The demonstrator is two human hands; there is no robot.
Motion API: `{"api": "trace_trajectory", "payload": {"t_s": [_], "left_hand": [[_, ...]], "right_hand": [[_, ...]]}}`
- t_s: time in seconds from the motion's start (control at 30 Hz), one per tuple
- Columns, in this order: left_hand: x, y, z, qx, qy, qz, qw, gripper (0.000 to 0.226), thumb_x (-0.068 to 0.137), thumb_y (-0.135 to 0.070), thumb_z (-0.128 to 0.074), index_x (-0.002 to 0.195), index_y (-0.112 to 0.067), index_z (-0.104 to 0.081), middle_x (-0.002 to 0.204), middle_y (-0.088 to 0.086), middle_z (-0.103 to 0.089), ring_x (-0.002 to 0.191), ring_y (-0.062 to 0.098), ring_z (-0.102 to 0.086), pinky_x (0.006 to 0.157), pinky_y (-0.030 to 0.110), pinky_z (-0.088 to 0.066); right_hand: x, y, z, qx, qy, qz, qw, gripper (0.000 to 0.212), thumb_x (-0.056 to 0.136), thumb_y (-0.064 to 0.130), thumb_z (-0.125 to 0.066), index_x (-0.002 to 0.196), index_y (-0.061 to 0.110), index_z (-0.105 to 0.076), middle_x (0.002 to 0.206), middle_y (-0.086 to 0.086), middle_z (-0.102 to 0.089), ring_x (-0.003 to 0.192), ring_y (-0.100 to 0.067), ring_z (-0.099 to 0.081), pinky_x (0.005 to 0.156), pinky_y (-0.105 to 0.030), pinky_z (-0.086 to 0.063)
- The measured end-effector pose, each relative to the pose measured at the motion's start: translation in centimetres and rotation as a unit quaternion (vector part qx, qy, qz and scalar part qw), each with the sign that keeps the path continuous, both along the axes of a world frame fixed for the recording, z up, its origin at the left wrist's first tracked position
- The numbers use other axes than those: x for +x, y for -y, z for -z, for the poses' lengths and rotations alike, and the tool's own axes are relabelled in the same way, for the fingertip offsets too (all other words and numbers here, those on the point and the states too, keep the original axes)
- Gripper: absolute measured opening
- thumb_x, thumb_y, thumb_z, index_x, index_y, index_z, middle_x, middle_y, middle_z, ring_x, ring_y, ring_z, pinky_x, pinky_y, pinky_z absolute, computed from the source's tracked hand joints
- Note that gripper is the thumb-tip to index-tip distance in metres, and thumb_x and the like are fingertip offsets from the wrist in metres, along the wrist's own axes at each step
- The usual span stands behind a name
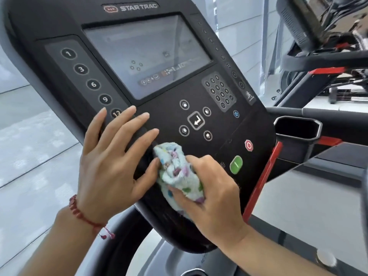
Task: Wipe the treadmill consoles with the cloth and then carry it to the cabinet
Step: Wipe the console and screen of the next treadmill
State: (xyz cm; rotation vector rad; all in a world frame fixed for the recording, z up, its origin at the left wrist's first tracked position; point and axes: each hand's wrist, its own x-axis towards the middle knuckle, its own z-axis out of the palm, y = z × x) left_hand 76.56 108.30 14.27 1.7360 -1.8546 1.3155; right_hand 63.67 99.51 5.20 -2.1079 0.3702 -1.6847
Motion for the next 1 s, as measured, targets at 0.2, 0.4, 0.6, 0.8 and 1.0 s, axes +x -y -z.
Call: {"api": "trace_trajectory", "payload": {"t_s": [0.2, 0.4, 0.6, 0.8, 1.0], "left_hand": [[0.1, -0.6, 0.5, 0.005, 0.014, 0.002, 1.0, 0.035, 0.091, -0.024, -0.046, 0.104, -0.001, -0.069, 0.12, 0.017, -0.06, 0.119, 0.031, -0.05, 0.109, 0.051, -0.023], [0.4, -0.6, 0.7, -0.007, 0.016, 0.011, 1.0, 0.034, 0.09, -0.02, -0.045, 0.105, -0.001, -0.069, 0.121, 0.017, -0.06, 0.118, 0.031, -0.05, 0.108, 0.051, -0.025], [0.2, -0.4, 0.8, -0.017, 0.012, 0.017, 1.0, 0.033, 0.09, -0.019, -0.045, 0.103, -0.001, -0.07, 0.12, 0.017, -0.06, 0.117, 0.032, -0.051, 0.107, 0.05, -0.026], [0.3, -0.6, 0.6, -0.006, 0.017, 0.021, 1.0, 0.034, 0.09, -0.02, -0.045, 0.105, -0.001, -0.069, 0.121, 0.017, -0.059, 0.116, 0.032, -0.051, 0.106, 0.05, -0.026], [0.2, -0.4, 0.5, -0.008, 0.015, 0.019, 1.0, 0.035, 0.091, -0.021, -0.043, 0.104, -0.001, -0.069, 0.12, 0.017, -0.059, 0.116, 0.032, -0.051, 0.106, 0.049, -0.025]], "right_hand": [[-0.5, 4.2, -0.4, 0.025, -0.02, 0.052, 0.998, 0.037, 0.087, 0.048, -0.048, 0.107, 0.016, -0.053, 0.082, -0.009, -0.06, 0.072, -0.027, -0.06, 0.062, -0.039, -0.051], [-0.8, 7.4, -0.5, 0.203, 0.016, 0.179, 0.963, 0.034, 0.087, 0.046, -0.052, 0.101, 0.015, -0.057, 0.087, -0.001, -0.059, 0.077, -0.019, -0.058, 0.064, -0.03, -0.044], [-0.9, 2.8, 1.0, 0.229, 0.031, 0.183, 0.956, 0.041, 0.081, 0.055, -0.044, 0.1, 0.02, -0.056, 0.086, 0.005, -0.058, 0.076, -0.013, -0.057, 0.063, -0.025, -0.043], [-0.4, 4.0, -0.1, 0.272, 0.029, 0.191, 0.943, 0.031, 0.084, 0.048, -0.05, 0.092, 0.018, -0.055, 0.085, 0.0, -0.061, 0.074, -0.015, -0.057, 0.055, -0.018, -0.038], [0.1, 13.7, -2.7, 0.339, 0.037, 0.224, 0.913, 0.037, 0.089, 0.045, -0.049, 0.105, 0.011, -0.055, 0.102, -0.012, -0.064, 0.096, -0.03, -0.058, 0.07, -0.027, -0.034]]}}
